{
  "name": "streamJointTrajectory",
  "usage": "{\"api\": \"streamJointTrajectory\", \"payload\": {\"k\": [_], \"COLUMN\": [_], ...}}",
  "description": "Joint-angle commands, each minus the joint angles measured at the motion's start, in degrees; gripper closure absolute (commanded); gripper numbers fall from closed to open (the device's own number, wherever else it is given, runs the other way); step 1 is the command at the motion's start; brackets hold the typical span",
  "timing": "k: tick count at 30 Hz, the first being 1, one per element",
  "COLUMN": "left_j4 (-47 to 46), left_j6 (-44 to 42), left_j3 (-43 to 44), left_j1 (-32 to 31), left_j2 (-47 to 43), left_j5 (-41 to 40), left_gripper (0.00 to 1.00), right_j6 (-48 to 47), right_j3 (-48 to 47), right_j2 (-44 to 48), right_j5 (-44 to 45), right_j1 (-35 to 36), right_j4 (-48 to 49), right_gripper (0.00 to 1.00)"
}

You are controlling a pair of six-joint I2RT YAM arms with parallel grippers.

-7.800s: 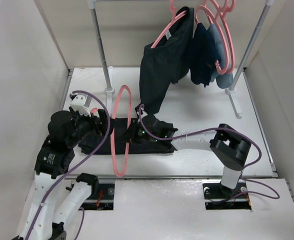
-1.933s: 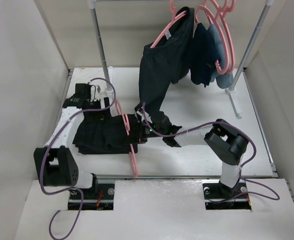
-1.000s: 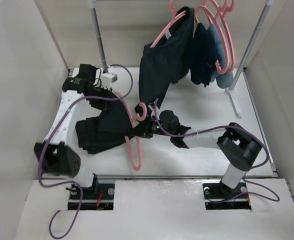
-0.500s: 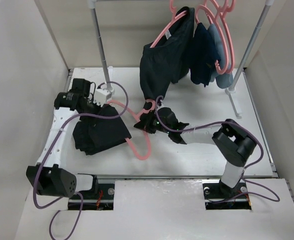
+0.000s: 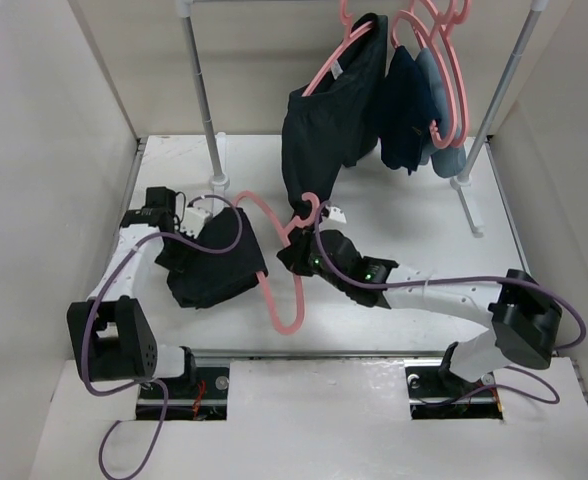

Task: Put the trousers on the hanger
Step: Place the trousers on the hanger, then place the hanger at the hanger.

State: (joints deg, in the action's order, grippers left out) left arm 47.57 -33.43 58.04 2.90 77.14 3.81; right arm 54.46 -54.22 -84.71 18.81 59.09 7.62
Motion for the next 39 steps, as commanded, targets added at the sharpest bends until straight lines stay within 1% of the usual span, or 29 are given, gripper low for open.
{"api": "streamJointTrajectory", "payload": {"k": [1,2,3,4,5,6,7,9,11,12,13,14,15,16,17,18,19,20,21,22,23,25,26,28,29,30,34,36,39], "left_j4": [-7.2,-8.6,-9.5,-10.4,-11.0,-11.5,-12.1,-14.1,-16.3,-17.0,-15.0,-12.3,-8.8,-2.3,0.5,3.3,6.4,15.2,17.4,17.5,17.5,16.5,15.2,8.2,6.1,2.4,-5.0,-6.6,-7.7], "left_j6": [-1.9,-0.8,-0.1,0.8,2.5,3.3,4.0,6.0,7.4,7.4,6.3,5.5,4.8,4.8,4.8,3.6,1.8,-1.3,-5.5,-1.7,-1.6,-2.3,0.3,6.5,9.4,14.6,26.1,28.8,30.2], "left_j3": [-0.6,-1.3,-1.4,-2.0,-2.0,-2.0,-1.1,2.2,5.1,8.5,11.0,14.3,21.5,24.6,27.2,29.4,33.2,35.2,36.7,36.1,35.4,32.9,29.9,27.3,25.5,24.4,20.8,19.7,18.4], "left_j1": [-1.5,-2.3,-3.1,-3.7,-3.7,-3.7,-1.4,2.0,7.1,8.3,9.1,9.1,9.1,9.1,9.1,7.1,6.1,5.0,1.5,-1.0,-3.7,-10.6,-12.2,-15.8,-16.9,-17.7,-21.7,-22.2,-22.2], "left_j2": [1.2,1.3,1.9,2.5,2.5,2.5,1.5,-1.5,-8.6,-11.2,-13.2,-14.4,-14.4,-13.6,-13.0,-11.9,-11.3,-10.6,-10.0,-11.2,-12.4,-17.0,-18.7,-22.7,-23.6,-24.5,-26.4,-26.4,-26.4], "left_j5": [-5.0,-4.5,-5.2,-5.8,-6.6,-6.6,-6.6,-3.7,-2.1,2.6,6.4,11.0,15.8,25.0,29.0,32.8,41.7,46.6,51.0,51.0,52.2,52.9,54.0,54.0,54.0,54.6,54.6,53.8,52.6], "left_gripper": [0.93,0.82,0.54,0.41,0.34,0.32,0.28,0.18,0.16,0.13,0.13,0.13,0.13,0.13,0.14,0.14,0.16,0.17,0.17,0.17,0.15,0.06,0.03,0.00,0.00,0.00,0.00,0.00,0.00], "right_j6": [-7.3,-8.7,-10.1,-12.5,-13.4,-13.9,-13.9,-13.3,-12.4,-11.8,-11.8,-11.8,-11.8,-11.8,-11.8,-12.4,-12.4,-12.9,-12.9,-13.4,-14.3,-16.0,-16.8,-18.3,-18.9,-19.6,-21.0,-22.2,-22.2], "right_j3": [-4.5,-5.6,-8.4,-10.1,-11.9,-14.9,-15.9,-16.5,-17.1,-17.2,-17.9,-19.2,-20.1,-21.1,-23.4,-24.7,-26.1,-27.5,-30.6,-32.2,-33.6,-37.8,-39.1,-43.3,-44.6,-45.6,-50.8,-53.1,-54.5], "right_j2": [3.1,2.5,2.5,1.9,1.1,1.1,0.6,1.3,2.7,2.7,2.7,3.2,3.2,3.2,2.4,1.7,1.1,1.1,-0.4,-0.9,-1.4,-3.3,-4.1,-6.8,-7.5,-8.1,-11.3,-12.9,-14.5], "right_j5": [9.8,11.7,13.1,14.7,16.3,19.0,19.7,21.5,22.2,22.2,22.2,22.2,22.8,22.9,23.5,23.5,24.3,25.7,25.8,26.5,27.1,27.1,27.7,29.3,29.4,30.2,31.5,31.5,31.5], "right_j1": [-0.1,1.0,3.1,4.4,5.8,7.9,8.7,9.8,10.6,10.6,11.2,11.9,11.9,12.6,13.2,13.2,13.7,13.7,13.7,13.7,13.7,14.2,14.2,14.2,14.2,14.2,14.2,14.2,14.2], "right_j4": [-1.2,-2.2,-3.0,-5.4,-6.8,-8.2,-10.4,-11.0,-12.0,-12.0,-12.0,-12.0,-12.0,-12.0,-12.0,-12.0,-12.0,-12.5,-13.1,-13.2,-13.2,-13.2,-13.2,-13.7,-13.7,-13.7,-13.7,-13.7,-13.7], "right_gripper": [1.00,1.00,1.00,1.00,1.00,1.00,1.00,1.00,1.00,1.00,1.00,1.00,1.00,1.00,1.00,1.00,1.00,1.00,1.00,1.00,1.00,1.00,1.00,1.00,1.00,1.00,1.00,1.00,1.00]}}
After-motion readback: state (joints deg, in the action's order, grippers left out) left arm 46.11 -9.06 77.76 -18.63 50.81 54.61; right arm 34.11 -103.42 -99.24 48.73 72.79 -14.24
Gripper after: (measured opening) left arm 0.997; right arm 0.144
